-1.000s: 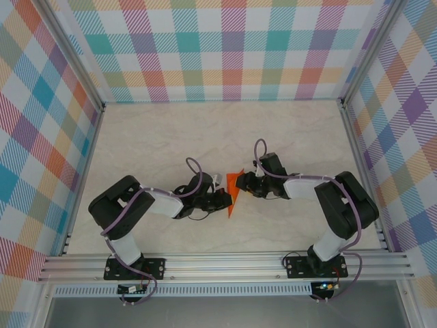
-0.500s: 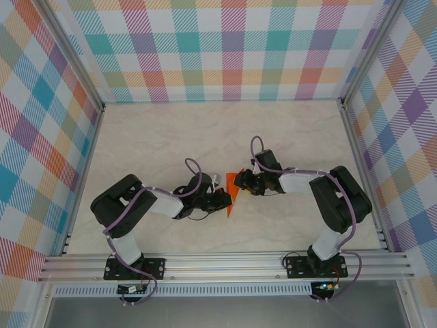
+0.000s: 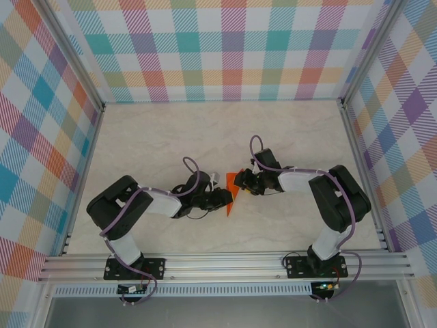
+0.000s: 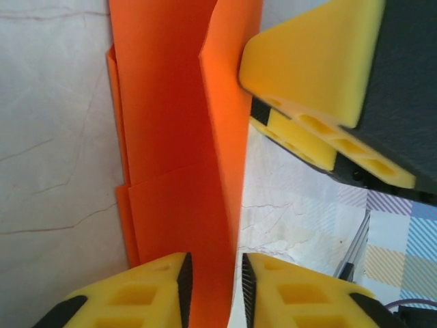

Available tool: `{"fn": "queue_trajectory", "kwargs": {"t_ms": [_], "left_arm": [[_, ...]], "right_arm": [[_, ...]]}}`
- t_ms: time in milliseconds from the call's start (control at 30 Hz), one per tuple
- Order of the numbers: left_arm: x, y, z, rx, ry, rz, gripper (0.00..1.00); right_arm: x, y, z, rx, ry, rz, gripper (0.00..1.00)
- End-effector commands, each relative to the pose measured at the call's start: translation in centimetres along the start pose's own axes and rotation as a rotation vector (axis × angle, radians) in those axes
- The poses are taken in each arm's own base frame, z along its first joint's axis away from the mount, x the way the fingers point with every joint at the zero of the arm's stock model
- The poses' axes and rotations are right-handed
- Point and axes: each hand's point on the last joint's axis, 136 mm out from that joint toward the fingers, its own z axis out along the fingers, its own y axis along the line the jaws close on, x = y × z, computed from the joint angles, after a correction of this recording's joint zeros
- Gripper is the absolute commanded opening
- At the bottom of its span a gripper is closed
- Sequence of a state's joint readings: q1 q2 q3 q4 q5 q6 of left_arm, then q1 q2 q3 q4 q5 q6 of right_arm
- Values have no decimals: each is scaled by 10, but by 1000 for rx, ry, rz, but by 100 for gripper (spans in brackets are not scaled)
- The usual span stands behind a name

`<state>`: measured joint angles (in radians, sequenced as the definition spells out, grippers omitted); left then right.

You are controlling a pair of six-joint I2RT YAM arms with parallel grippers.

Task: Fold a paper plane with a square sheet of paper (fold left side to right side)
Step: Fold the wing for the fifth time at the center of the table.

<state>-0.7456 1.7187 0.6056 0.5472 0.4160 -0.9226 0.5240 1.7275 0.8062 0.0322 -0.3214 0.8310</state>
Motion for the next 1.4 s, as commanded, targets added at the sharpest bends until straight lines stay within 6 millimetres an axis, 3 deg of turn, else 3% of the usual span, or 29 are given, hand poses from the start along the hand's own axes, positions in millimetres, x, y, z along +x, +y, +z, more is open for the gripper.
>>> {"fn": "queue_trajectory", "kwargs": {"t_ms": [0,100,267,533,900,1067,1367], "left_arm": [[-9,-8,-12,24,-16,14,33],[-16,-6,-18,9,-28,10,43],[-30,4,-20,-12,-44,-41,46],[-50,-6,-13,47,-51,-53,41],[-65,-4,3,51,-47,-72,34],[-66,-1,7,50,-40,-79,28],[-70,7,9,31,-44,-73,0]], "right_arm": [[12,-22,13,83,38,32,43],[12,-22,12,84,38,32,43],[12,-22,12,83,38,31,43],[12,-23,11,86,39,26,43],[13,-24,9,94,43,22,43],[14,-23,9,93,44,20,43],[13,-19,7,76,40,13,45]]}}
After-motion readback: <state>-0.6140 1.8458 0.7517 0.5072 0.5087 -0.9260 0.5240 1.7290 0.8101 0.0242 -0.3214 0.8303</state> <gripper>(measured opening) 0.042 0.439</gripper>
